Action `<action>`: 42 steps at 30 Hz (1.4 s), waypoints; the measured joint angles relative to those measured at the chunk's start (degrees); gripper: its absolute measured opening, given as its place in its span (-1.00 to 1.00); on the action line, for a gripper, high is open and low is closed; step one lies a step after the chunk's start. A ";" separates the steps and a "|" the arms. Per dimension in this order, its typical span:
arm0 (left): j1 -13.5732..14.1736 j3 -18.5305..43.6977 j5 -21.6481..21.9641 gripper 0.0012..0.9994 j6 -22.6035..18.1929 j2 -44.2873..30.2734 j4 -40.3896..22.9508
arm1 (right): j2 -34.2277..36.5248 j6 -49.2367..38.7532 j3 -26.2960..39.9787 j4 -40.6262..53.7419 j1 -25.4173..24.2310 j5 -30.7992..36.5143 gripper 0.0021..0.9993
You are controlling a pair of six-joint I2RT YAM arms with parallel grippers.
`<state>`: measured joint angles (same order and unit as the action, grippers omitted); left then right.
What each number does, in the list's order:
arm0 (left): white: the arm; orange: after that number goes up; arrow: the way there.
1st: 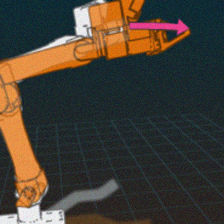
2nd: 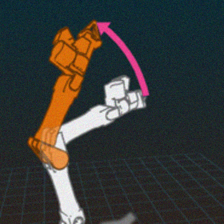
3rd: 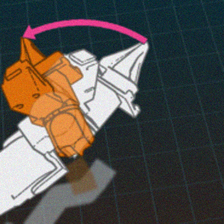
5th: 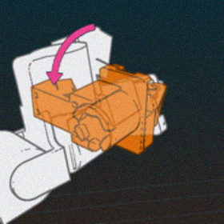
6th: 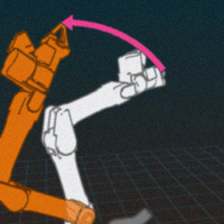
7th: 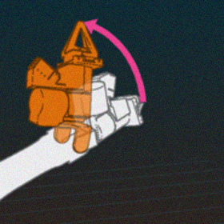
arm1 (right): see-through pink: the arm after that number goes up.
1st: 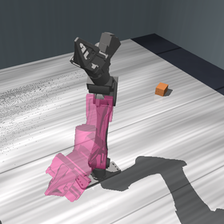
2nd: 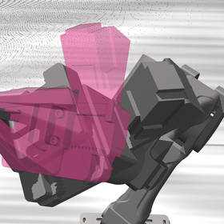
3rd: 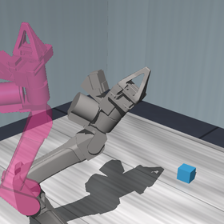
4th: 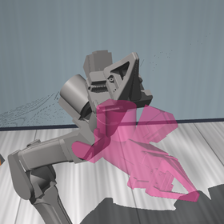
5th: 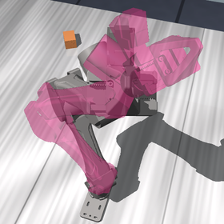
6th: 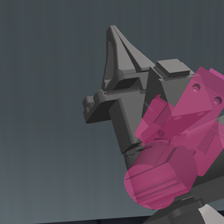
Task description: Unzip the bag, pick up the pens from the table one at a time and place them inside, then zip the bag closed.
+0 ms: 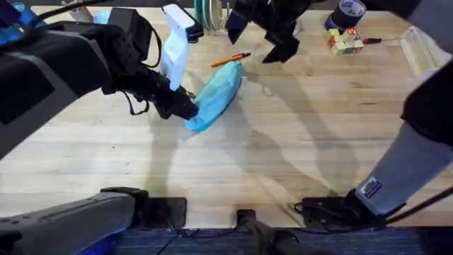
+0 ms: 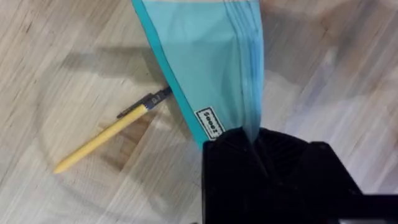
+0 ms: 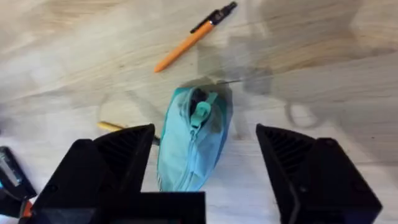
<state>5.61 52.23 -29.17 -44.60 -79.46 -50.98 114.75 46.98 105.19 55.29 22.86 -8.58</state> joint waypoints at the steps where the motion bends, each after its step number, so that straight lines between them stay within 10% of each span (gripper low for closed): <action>1: 0.00 0.00 0.00 -0.92 0.00 0.00 0.00 | 0.56 0.25 0.00 -0.02 0.19 0.00 0.99; 11: 0.00 0.00 0.00 -0.92 0.00 0.00 0.00 | 4.58 1.29 0.00 -0.77 2.88 -0.07 0.99; 29: 0.00 0.00 -0.20 -0.92 0.00 0.00 -0.07 | 5.98 2.11 0.00 -2.56 3.36 0.24 -0.42; 42: 0.00 0.00 -0.20 -0.92 0.00 0.00 -0.20 | 5.98 2.08 0.00 -2.71 3.62 1.31 -0.93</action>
<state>5.61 52.23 -29.36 -44.60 -79.46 -51.18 120.73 49.06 105.19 52.58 26.48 -7.27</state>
